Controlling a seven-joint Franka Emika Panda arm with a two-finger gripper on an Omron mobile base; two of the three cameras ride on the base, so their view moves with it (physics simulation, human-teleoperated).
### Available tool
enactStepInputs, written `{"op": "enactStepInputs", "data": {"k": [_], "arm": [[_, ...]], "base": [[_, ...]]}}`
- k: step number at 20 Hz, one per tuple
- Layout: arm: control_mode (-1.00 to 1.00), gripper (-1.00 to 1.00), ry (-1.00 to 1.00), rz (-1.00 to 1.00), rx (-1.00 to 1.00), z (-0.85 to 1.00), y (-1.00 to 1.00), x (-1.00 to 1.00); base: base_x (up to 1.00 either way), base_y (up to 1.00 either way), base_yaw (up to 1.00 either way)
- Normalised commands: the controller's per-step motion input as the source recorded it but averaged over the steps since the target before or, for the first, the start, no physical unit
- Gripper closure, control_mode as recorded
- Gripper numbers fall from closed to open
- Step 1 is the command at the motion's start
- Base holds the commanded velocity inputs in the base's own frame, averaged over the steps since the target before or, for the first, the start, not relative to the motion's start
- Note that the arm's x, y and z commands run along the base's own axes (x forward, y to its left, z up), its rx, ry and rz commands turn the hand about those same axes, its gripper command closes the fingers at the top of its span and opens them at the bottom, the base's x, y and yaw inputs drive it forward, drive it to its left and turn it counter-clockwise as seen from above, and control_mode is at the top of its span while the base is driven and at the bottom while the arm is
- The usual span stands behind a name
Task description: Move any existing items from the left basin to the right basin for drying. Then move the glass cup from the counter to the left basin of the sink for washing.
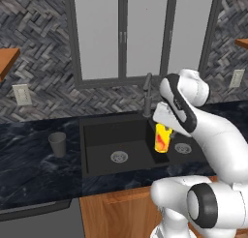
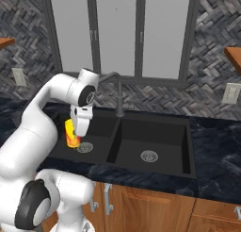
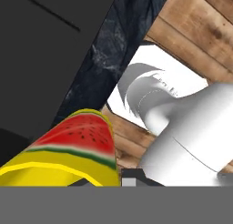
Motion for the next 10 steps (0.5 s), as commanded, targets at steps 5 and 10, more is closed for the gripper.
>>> {"op": "enactStepInputs", "data": {"k": [5,10], "arm": [[-1.0,1.0,0.0,0.0,-0.06,0.06,-0.61,-0.02],[-1.0,1.0,0.0,0.0,-0.03,0.02,-0.63,0.0]], "base": [[0.0,0.0,0.0],[0.0,0.0,0.0]]}}
